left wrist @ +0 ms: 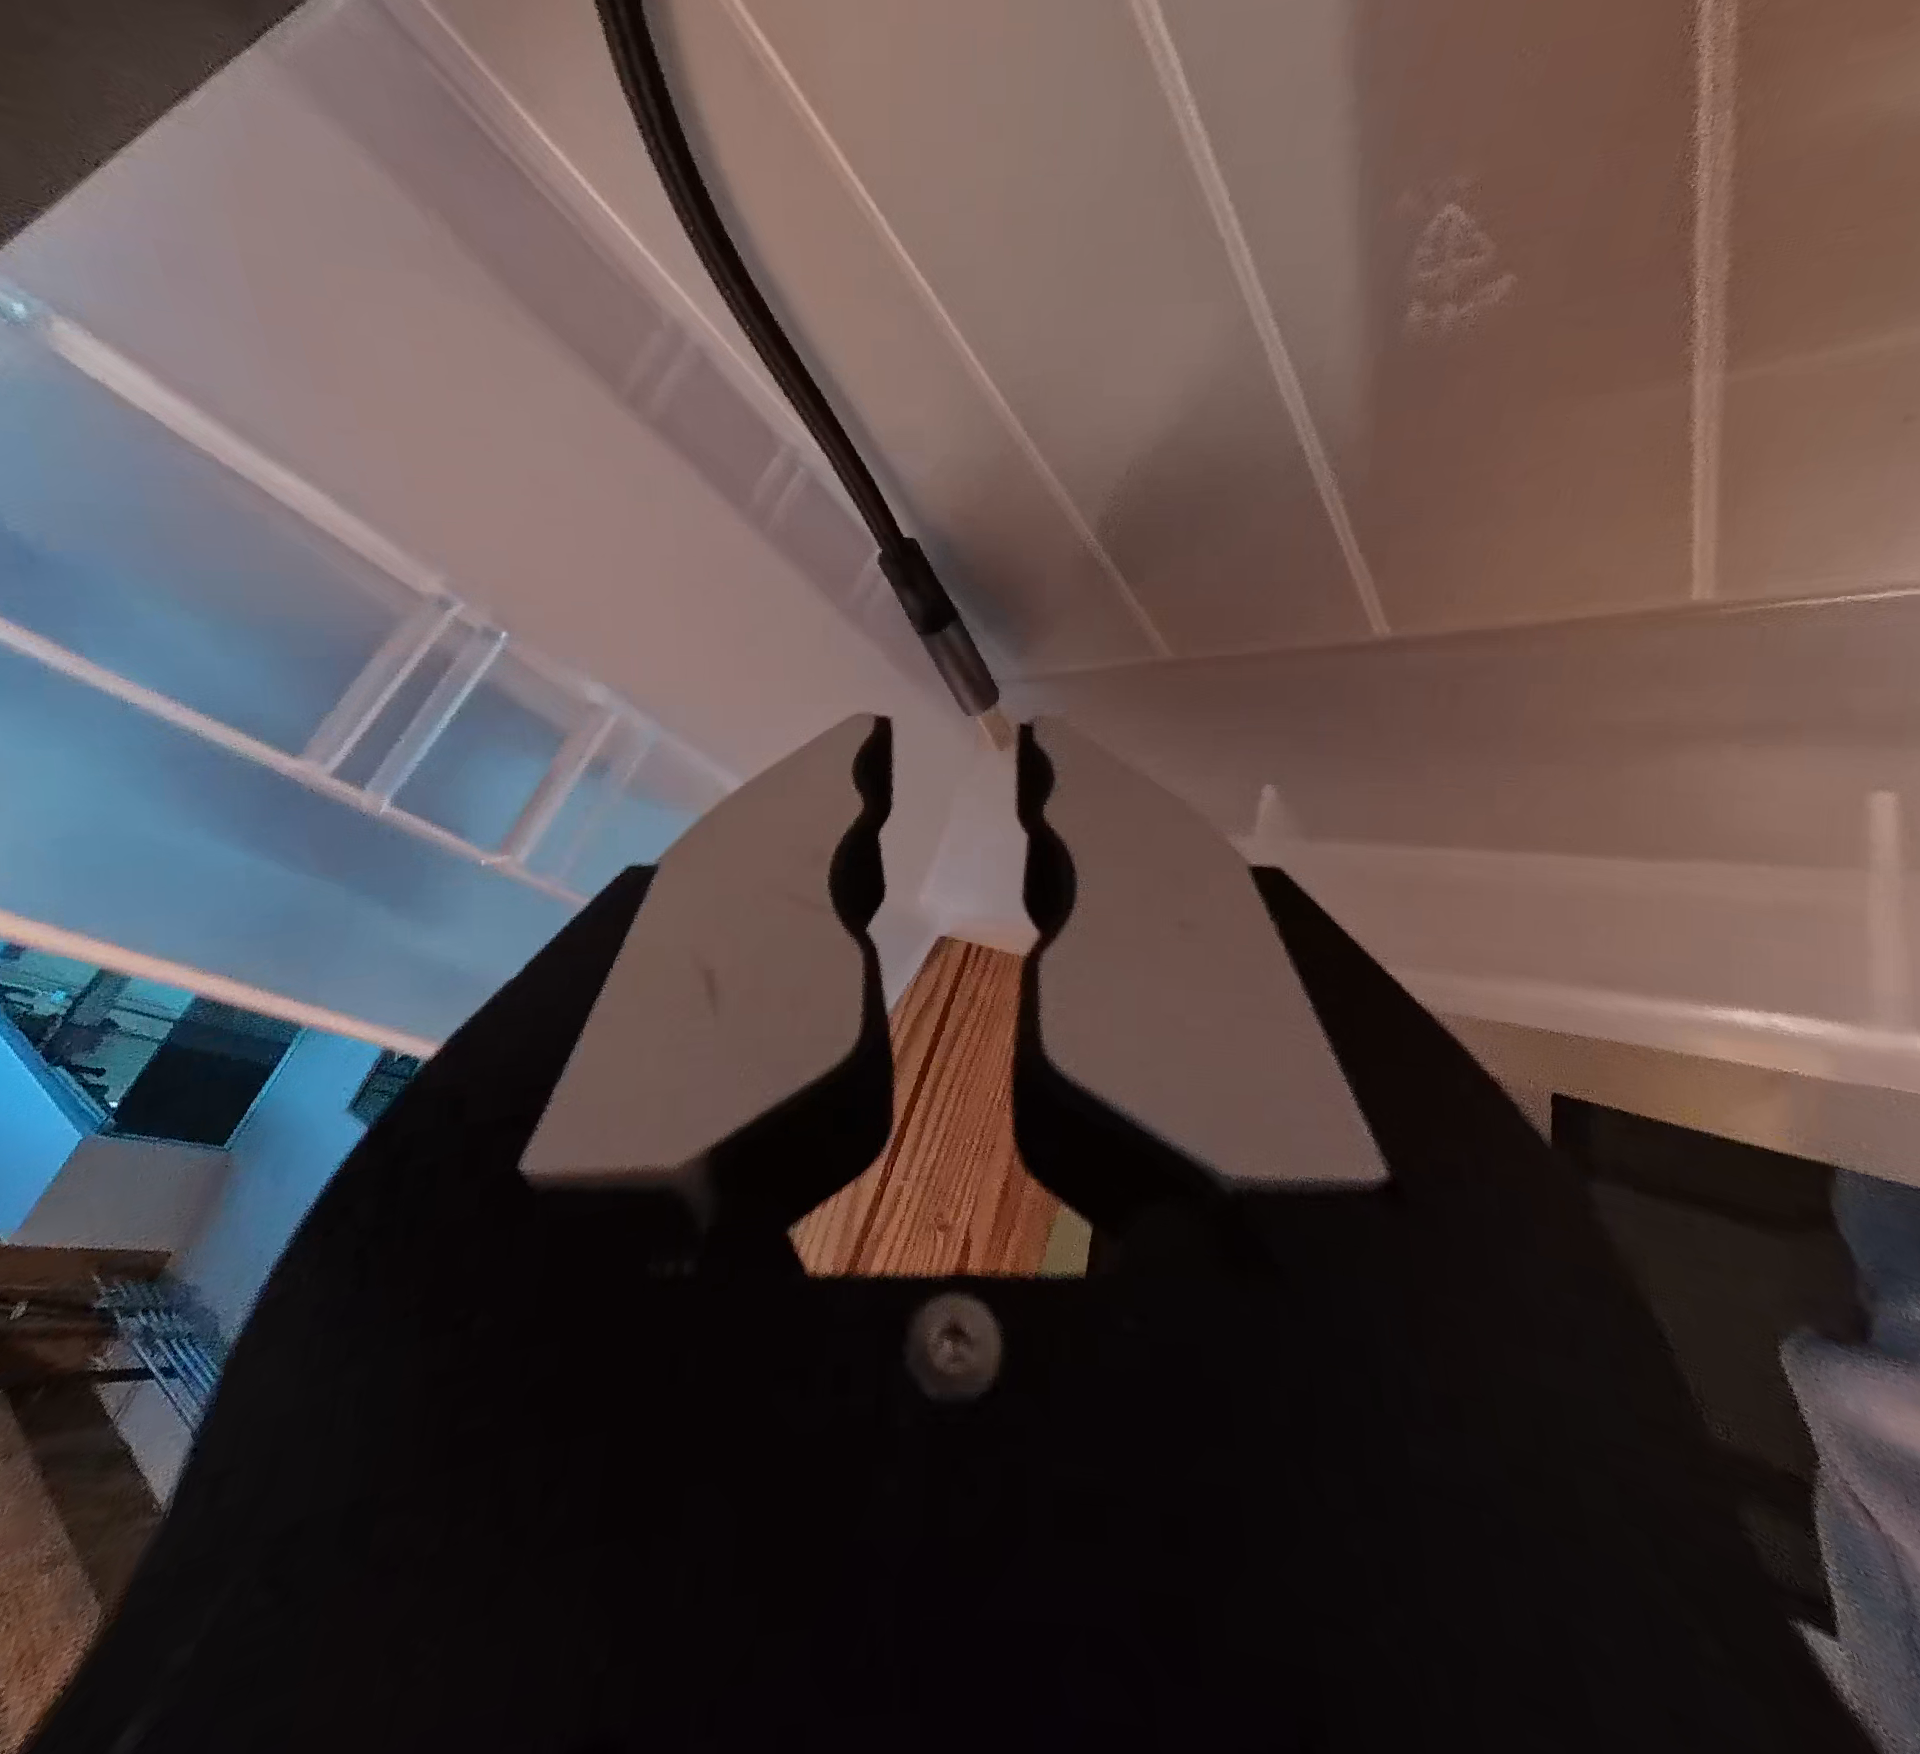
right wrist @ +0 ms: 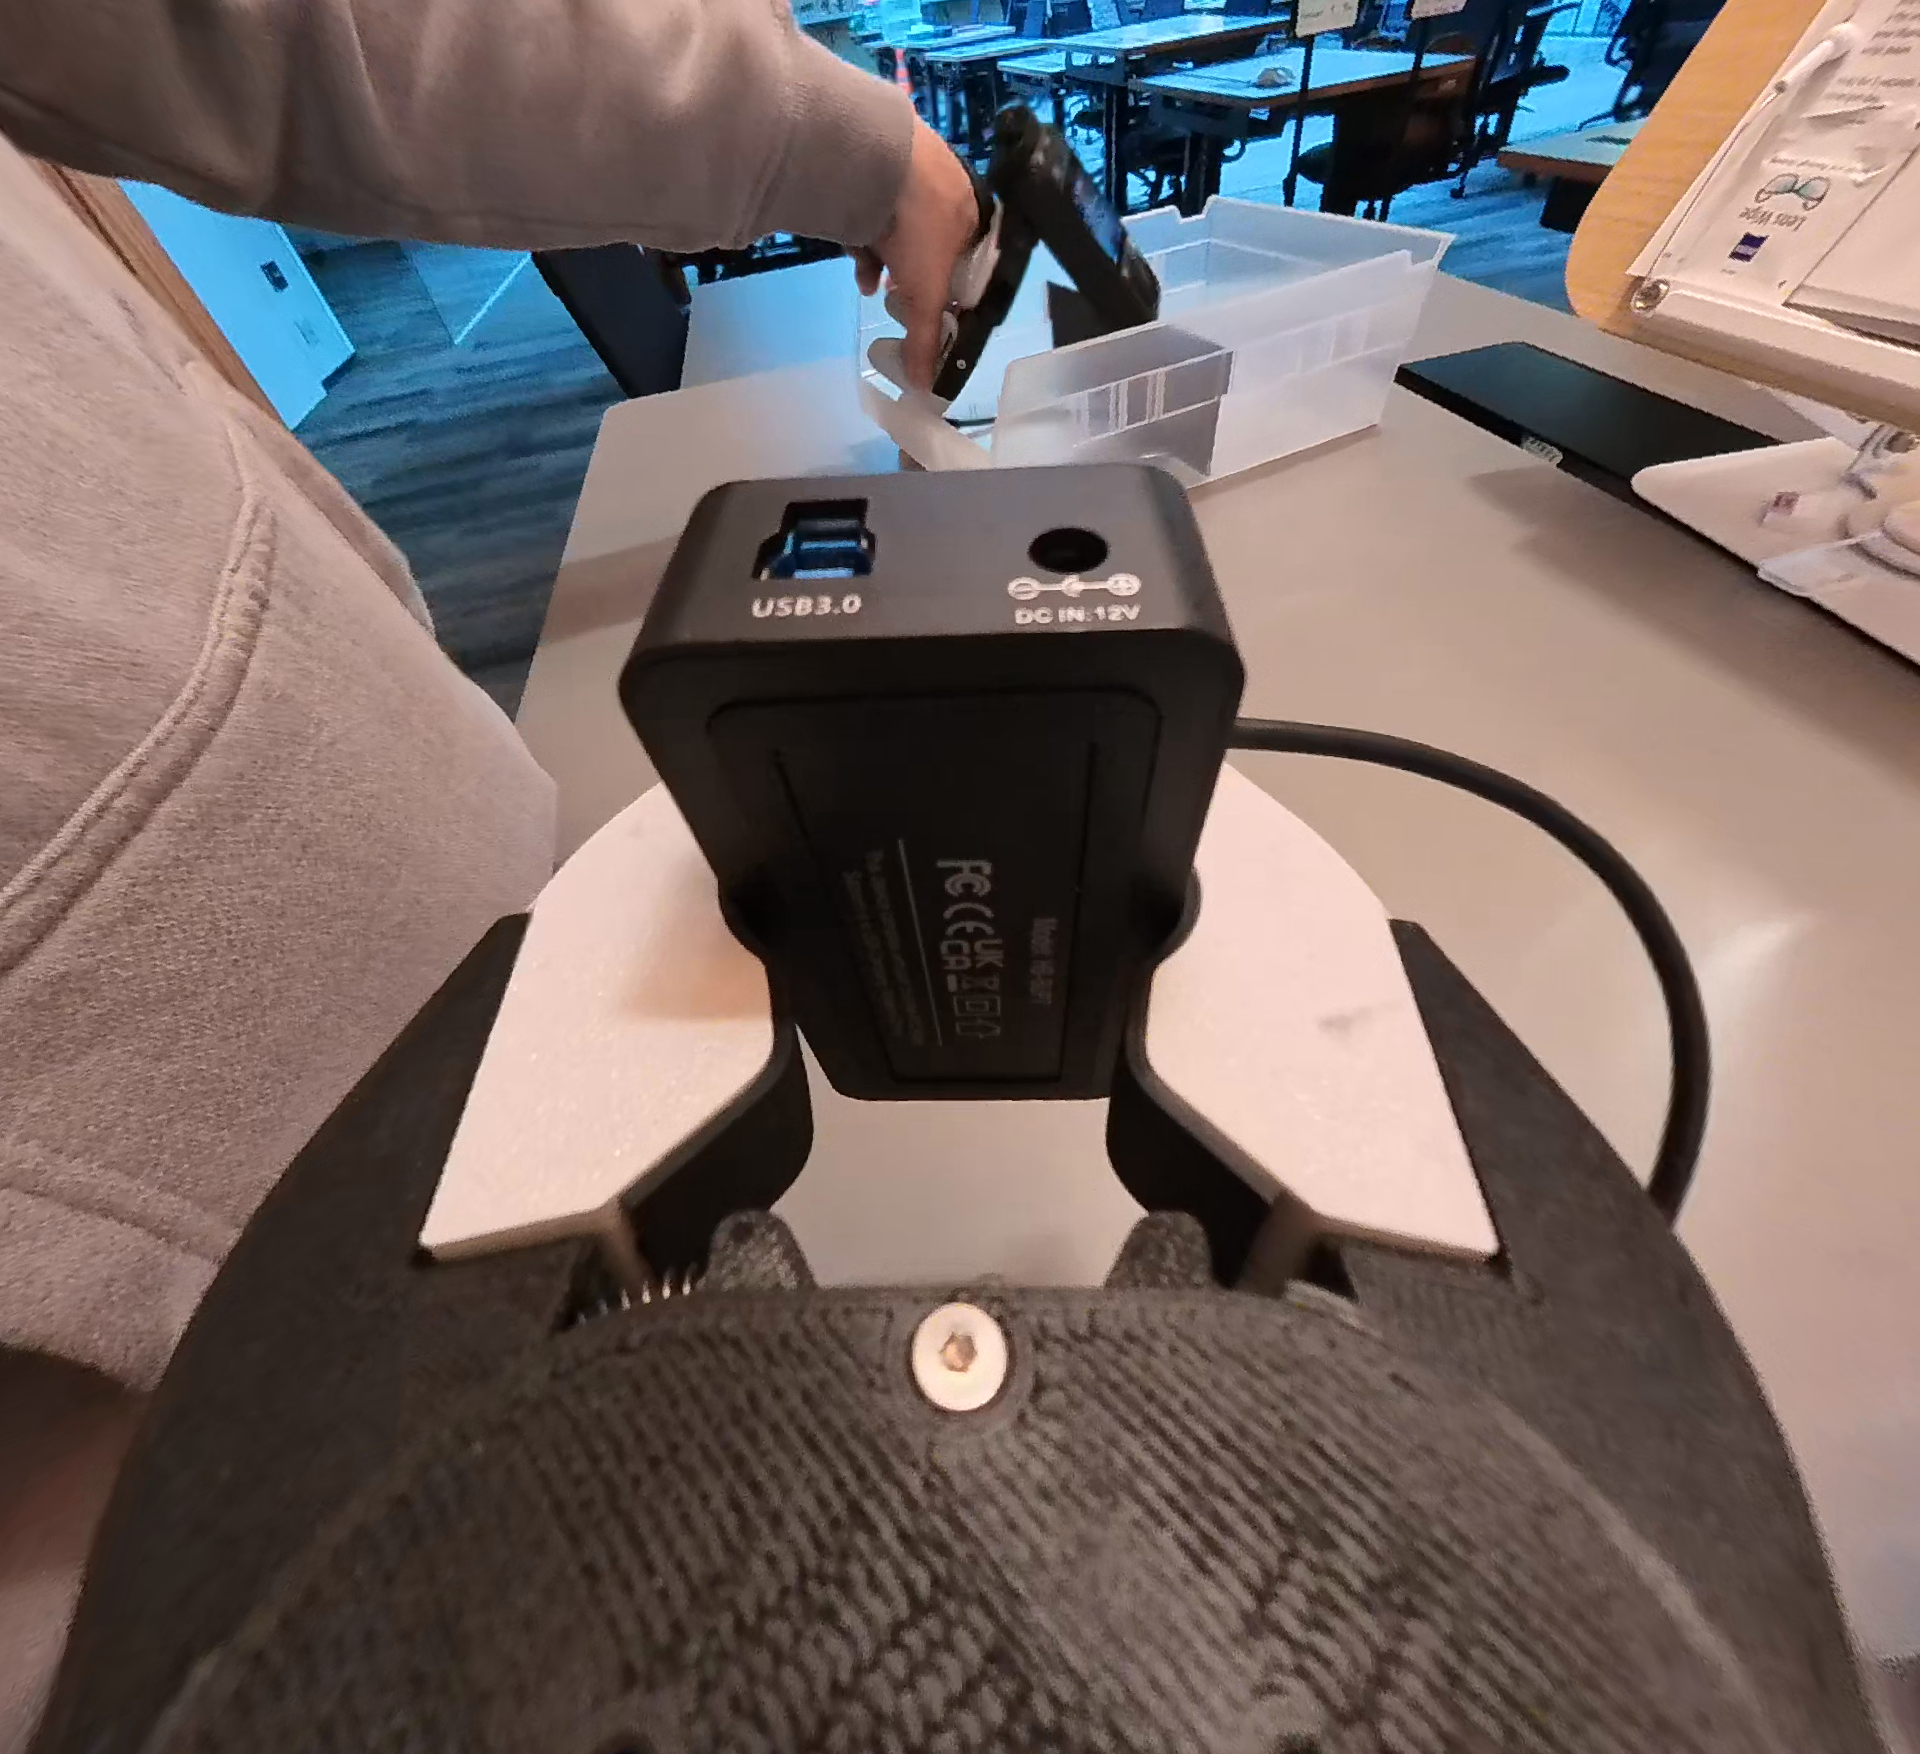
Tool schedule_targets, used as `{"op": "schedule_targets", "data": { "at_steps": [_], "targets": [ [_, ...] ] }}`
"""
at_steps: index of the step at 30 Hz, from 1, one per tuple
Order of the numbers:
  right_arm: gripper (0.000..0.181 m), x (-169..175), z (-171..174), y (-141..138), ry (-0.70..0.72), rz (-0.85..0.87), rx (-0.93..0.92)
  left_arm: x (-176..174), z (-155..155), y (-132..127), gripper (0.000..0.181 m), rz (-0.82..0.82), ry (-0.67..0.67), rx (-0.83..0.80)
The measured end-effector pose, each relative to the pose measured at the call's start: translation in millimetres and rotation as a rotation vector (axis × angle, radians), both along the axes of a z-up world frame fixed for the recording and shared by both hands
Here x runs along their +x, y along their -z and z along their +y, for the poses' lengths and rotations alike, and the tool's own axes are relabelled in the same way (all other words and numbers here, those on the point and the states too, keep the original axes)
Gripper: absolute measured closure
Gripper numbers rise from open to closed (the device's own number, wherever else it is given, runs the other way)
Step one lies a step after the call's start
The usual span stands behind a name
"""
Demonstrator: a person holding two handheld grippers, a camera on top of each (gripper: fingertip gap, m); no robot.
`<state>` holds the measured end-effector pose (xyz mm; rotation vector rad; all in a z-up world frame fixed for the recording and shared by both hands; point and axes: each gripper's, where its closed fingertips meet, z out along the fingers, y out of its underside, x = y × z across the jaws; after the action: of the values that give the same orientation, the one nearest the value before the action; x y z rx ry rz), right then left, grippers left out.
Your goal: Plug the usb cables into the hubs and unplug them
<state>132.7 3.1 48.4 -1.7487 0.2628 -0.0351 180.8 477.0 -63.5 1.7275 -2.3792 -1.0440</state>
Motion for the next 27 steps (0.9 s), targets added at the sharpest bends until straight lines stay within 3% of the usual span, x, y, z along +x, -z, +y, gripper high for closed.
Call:
{"op": "schedule_targets", "data": {
  "at_steps": [3, 11, 17, 19, 21, 25, 27],
  "targets": [
    [0.109, 0.2, -4.7, 1.6, 0.016, 0.006, 0.022, -3.0, 9.6, 3.2, 0.181, -0.023, 0.043, 0.051],
    [0.109, 3.7, -13.4, 3.4, 0.035, 0.018, 0.043, 2.5, 23.4, 9.3, 0.181, -0.018, 0.242, 0.11],
    [0.109, 5.0, -16.3, 6.9, 0.036, 0.027, 0.033, 58.2, 9.3, -14.5, 0.181, -0.419, 0.321, -0.057],
    [0.109, 5.9, -15.2, 7.0, 0.032, 0.03, 0.037, 61.9, 5.8, -12.7, 0.163, -0.442, 0.311, -0.133],
    [0.109, 6.0, -13.3, 7.3, 0.024, 0.03, 0.032, 59.9, 14.8, -10.0, 0.143, -0.404, 0.316, -0.097],
    [0.109, 4.0, -10.1, 10.4, 0.009, 0.034, 0.01, 57.7, 11.8, 7.9, 0.13, -0.346, 0.378, -0.12],
    [0.109, 2.4, -9.7, 12.1, 0.003, 0.036, 0.002, 59.0, 10.3, 13.1, 0.132, -0.339, 0.373, -0.111]
  ]
}}
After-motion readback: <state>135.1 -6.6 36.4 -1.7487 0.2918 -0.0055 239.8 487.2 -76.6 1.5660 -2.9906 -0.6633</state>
